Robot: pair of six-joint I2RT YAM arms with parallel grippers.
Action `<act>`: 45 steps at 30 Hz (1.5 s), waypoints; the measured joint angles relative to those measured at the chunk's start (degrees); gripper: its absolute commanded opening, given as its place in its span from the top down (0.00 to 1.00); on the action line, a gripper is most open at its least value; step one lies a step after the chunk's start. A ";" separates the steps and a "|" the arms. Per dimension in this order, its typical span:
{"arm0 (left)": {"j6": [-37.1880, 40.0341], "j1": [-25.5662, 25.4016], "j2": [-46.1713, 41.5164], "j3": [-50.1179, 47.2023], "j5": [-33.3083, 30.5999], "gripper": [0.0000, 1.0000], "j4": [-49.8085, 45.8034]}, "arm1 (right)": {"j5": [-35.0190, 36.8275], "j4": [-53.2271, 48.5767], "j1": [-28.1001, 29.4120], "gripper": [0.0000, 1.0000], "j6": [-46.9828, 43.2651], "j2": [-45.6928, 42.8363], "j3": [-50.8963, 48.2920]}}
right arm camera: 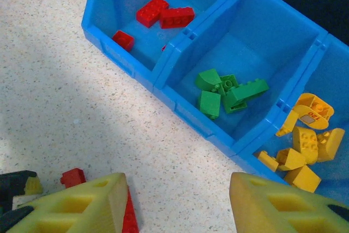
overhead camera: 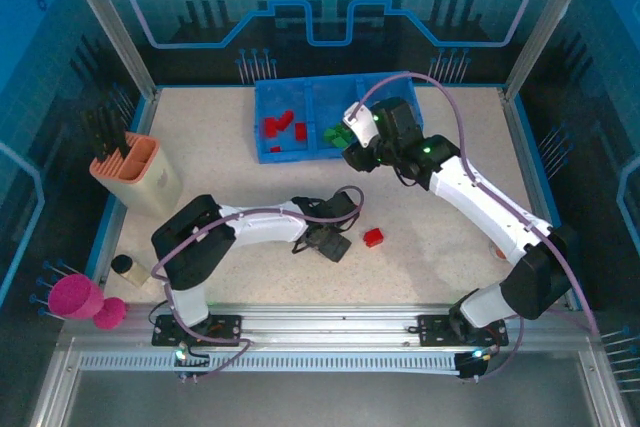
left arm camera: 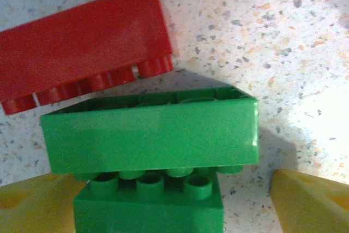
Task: Sort the legos into containers by color
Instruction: Pick up the lego from the middle-left of the table, then place the lego in the container.
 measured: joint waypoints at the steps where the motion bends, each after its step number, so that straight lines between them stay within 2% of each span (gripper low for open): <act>1: -0.02 0.02 0.13 0.04 0.42 0.24 0.02 | 0.02 -0.07 0.22 0.46 0.13 0.00 -0.02; 6: -0.17 0.04 0.76 0.72 2.86 0.40 0.00 | 0.28 -0.28 0.35 0.46 0.57 0.00 -0.35; 13: -0.70 0.26 0.63 0.72 3.67 0.50 -0.09 | 1.33 -2.75 0.31 0.44 1.68 -0.24 -0.81; 17: -1.07 1.25 -0.90 0.94 1.70 0.54 -2.86 | 2.27 -5.97 -0.15 0.41 5.81 -4.46 -7.19; 19: -1.09 2.38 -2.60 1.92 0.94 0.55 -4.98 | 2.45 -7.98 -0.85 0.37 8.72 -7.43 -11.10; 23: -0.48 5.64 -6.78 8.09 0.37 0.55 -7.43 | 2.14 -11.45 -1.95 0.30 15.30 -13.42 -17.86; 28: 2.32 10.69 -7.02 20.39 0.07 0.56 -7.04 | -1.60 -11.80 -1.99 0.29 22.32 -16.31 -23.76; 31: 4.66 13.75 -3.08 28.83 -1.05 0.57 -5.70 | -3.21 -11.67 -1.99 0.27 26.16 -15.87 -26.21; 36: 8.26 17.42 8.57 40.81 -2.38 0.56 -3.63 | -4.50 -9.73 -1.55 0.24 31.23 -14.45 -28.68; 45: 11.21 20.92 28.70 59.04 -3.32 0.56 -4.26 | -5.27 -6.38 1.40 0.23 34.40 -7.91 -29.24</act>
